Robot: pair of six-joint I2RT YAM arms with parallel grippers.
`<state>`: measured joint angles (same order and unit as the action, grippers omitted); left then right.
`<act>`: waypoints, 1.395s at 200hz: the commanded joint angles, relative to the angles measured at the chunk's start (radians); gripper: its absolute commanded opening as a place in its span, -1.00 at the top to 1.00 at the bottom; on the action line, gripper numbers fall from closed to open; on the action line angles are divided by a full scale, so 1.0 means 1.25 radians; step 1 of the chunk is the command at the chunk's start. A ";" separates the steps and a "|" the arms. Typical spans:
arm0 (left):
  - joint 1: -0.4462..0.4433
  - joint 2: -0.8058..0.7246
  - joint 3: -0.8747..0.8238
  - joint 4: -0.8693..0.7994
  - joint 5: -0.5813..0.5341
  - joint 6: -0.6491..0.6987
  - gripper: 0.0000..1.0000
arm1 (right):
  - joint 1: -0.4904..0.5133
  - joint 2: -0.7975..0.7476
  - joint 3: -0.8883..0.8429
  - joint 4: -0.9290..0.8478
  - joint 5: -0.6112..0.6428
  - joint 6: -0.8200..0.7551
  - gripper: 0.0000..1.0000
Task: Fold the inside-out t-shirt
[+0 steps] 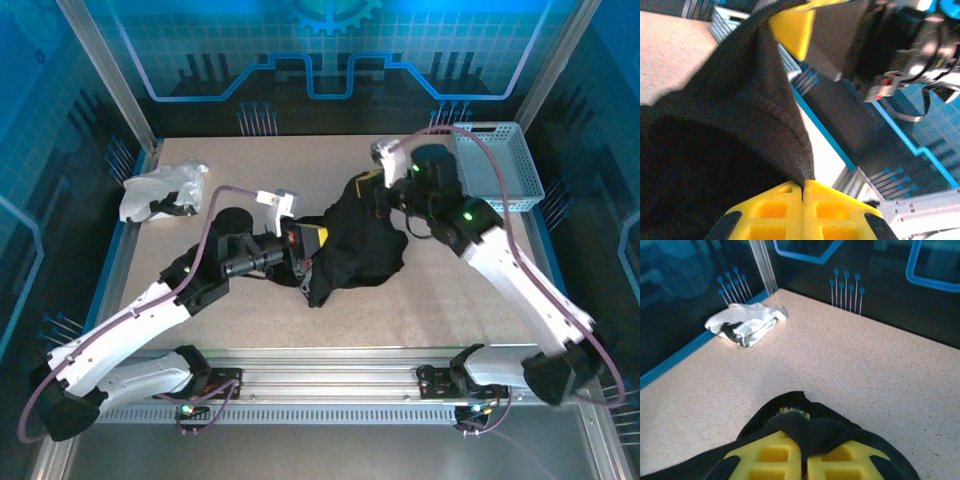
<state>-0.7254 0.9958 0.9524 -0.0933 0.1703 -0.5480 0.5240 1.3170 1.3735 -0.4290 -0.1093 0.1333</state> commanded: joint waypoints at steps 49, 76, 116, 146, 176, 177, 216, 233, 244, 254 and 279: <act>0.180 0.007 -0.029 -0.044 -0.009 -0.032 1.00 | 0.020 0.024 -0.200 -0.003 -0.017 -0.013 0.09; 0.198 0.010 -0.045 -0.037 0.008 -0.034 1.00 | 0.075 -0.069 -0.412 0.093 0.020 0.036 -0.02; 0.206 0.019 -0.047 -0.038 0.026 -0.039 1.00 | 0.149 -0.073 -0.545 0.219 0.096 0.069 -0.10; 0.206 0.018 -0.047 -0.042 0.025 -0.043 1.00 | 0.206 -0.032 -0.553 0.258 0.158 0.070 -0.01; 0.207 0.012 -0.055 -0.040 0.022 -0.045 1.00 | 0.221 0.033 -0.565 0.340 0.203 0.084 0.05; 0.207 0.012 -0.055 -0.040 0.021 -0.045 1.00 | 0.221 0.036 -0.565 0.341 0.204 0.084 0.06; 0.224 0.009 -0.063 -0.065 -0.054 -0.026 1.00 | 0.210 0.003 -0.505 0.259 0.225 0.018 0.91; 0.237 0.034 -0.073 -0.081 -0.160 0.010 1.00 | 0.174 -0.084 -0.505 0.229 0.080 -0.006 1.00; 0.248 0.066 -0.079 -0.077 -0.210 0.032 1.00 | 0.147 -0.125 -0.503 0.219 -0.025 0.003 1.00; 0.257 0.104 -0.084 -0.062 -0.233 0.047 1.00 | 0.119 -0.149 -0.503 0.219 -0.104 0.021 1.00; 0.264 0.201 -0.080 -0.028 -0.249 0.070 1.00 | 0.074 -0.164 -0.499 0.236 -0.199 0.058 1.00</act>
<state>-0.4080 1.1561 0.8673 -0.1593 -0.0521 -0.5289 0.6621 1.1255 0.7284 -0.1329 -0.1452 0.1684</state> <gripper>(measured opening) 0.053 0.047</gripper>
